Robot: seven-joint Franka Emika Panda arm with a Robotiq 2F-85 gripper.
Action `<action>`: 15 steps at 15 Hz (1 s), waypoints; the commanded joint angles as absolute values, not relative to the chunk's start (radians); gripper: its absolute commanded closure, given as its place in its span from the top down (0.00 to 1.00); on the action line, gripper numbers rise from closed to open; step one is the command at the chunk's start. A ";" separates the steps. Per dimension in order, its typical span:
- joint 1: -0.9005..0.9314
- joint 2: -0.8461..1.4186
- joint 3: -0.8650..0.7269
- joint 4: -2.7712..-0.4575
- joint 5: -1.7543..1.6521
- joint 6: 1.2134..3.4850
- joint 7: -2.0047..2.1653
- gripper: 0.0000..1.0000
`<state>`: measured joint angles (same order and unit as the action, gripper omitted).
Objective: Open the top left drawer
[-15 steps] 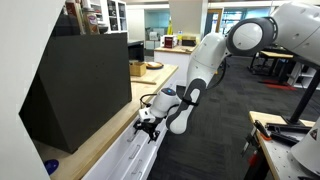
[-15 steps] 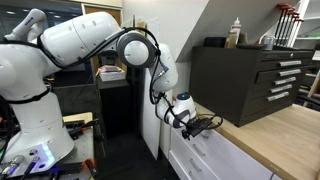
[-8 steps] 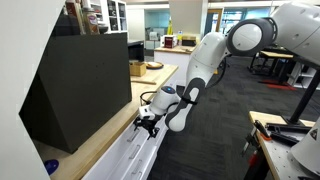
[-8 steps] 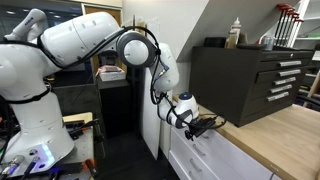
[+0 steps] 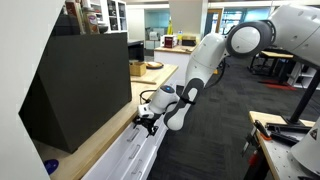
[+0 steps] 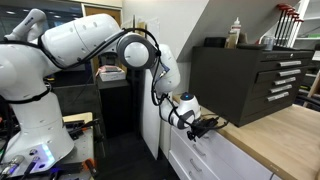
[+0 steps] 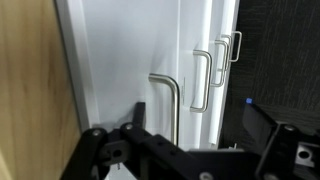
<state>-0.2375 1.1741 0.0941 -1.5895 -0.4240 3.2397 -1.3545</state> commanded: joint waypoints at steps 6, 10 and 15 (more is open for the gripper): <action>-0.218 1.211 0.090 -1.568 -0.433 3.223 -1.327 1.00; -0.212 1.238 0.090 -1.548 -0.434 3.228 -1.328 1.00; -0.197 1.269 0.086 -1.498 -0.432 3.230 -1.327 0.97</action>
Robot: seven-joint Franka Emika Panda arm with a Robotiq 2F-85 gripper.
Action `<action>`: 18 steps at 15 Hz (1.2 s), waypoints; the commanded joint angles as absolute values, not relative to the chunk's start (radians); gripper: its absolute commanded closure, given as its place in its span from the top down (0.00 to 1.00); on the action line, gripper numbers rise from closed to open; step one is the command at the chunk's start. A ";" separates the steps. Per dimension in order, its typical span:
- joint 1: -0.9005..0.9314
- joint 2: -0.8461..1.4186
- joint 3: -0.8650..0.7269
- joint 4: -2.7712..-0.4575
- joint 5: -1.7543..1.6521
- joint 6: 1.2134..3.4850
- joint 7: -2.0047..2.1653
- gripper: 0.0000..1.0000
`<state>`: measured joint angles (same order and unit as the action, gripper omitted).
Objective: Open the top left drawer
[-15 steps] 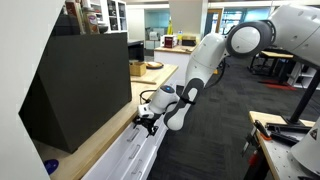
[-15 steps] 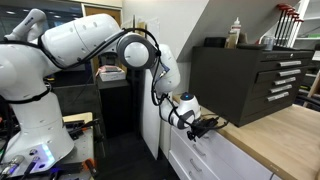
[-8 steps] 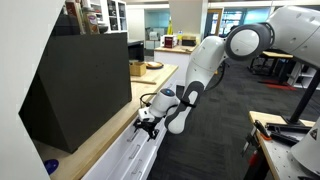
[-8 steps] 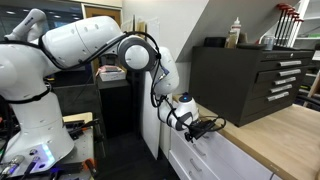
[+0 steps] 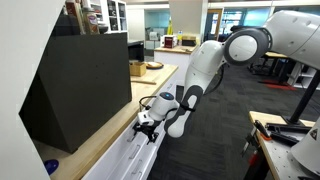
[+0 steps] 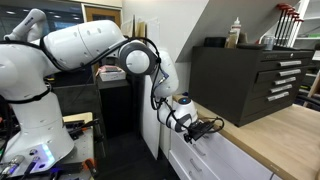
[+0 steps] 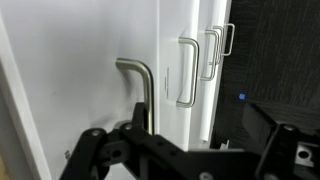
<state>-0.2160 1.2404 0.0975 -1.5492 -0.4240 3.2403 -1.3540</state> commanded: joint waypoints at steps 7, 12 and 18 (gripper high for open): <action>-0.195 1.265 0.094 -1.476 -0.443 3.249 -1.332 0.44; -0.199 1.257 0.094 -1.482 -0.448 3.257 -1.335 0.10; -0.199 1.246 0.090 -1.499 -0.452 3.265 -1.330 0.02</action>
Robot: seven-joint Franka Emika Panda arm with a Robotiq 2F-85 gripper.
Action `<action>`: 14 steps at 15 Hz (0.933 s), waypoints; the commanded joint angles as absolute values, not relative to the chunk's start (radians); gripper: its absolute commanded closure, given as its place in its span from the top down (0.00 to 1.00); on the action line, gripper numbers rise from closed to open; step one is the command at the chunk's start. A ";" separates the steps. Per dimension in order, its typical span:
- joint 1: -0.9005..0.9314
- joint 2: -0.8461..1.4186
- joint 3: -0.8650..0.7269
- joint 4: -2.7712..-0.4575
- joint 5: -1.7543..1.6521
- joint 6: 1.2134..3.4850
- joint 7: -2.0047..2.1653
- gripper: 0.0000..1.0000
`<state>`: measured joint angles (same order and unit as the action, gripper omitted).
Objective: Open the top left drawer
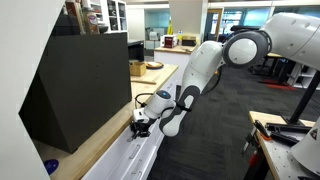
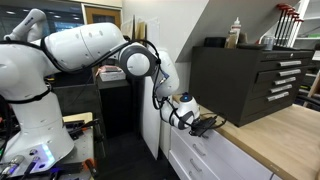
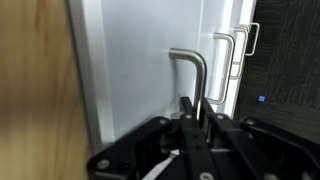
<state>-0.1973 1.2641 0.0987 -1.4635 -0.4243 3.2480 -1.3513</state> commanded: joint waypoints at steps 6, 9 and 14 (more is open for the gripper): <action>-0.221 1.202 0.089 -1.618 -0.483 3.307 -1.338 0.02; -0.223 1.191 0.071 -1.666 -0.503 3.365 -1.323 0.03; -0.209 1.178 0.021 -1.738 -0.541 3.480 -1.275 0.02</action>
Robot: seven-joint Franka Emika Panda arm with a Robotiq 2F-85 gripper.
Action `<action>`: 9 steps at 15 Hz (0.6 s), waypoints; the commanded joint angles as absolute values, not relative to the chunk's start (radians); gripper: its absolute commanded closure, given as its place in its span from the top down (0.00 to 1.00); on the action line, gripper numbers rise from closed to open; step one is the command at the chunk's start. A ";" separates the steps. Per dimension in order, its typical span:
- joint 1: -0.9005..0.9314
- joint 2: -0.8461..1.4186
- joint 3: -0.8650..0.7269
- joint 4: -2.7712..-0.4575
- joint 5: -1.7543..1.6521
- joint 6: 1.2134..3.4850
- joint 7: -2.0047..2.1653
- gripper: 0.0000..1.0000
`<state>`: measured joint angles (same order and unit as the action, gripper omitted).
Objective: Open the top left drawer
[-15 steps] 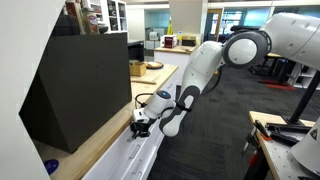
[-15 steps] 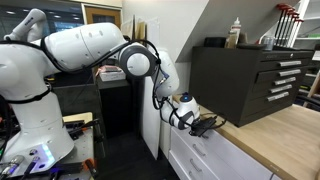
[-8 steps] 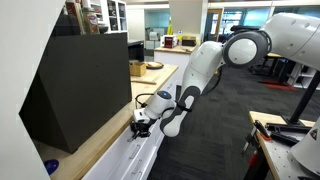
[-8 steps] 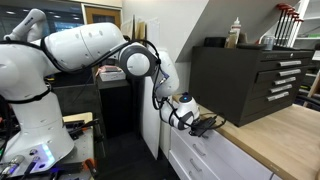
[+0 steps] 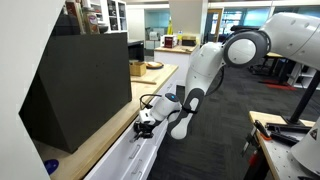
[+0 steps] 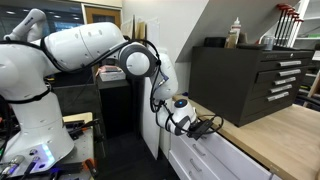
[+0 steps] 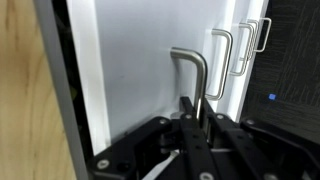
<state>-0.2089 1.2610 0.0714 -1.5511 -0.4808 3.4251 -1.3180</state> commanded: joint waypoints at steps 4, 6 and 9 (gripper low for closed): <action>-0.224 1.169 0.024 -1.747 -0.603 3.468 -1.233 0.02; -0.223 1.160 0.016 -1.770 -0.625 3.468 -1.212 0.02; -0.250 1.141 0.037 -1.794 -0.698 3.422 -1.179 0.02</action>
<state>-0.2137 1.2410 0.0433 -1.5948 -0.5944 3.4626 -1.2146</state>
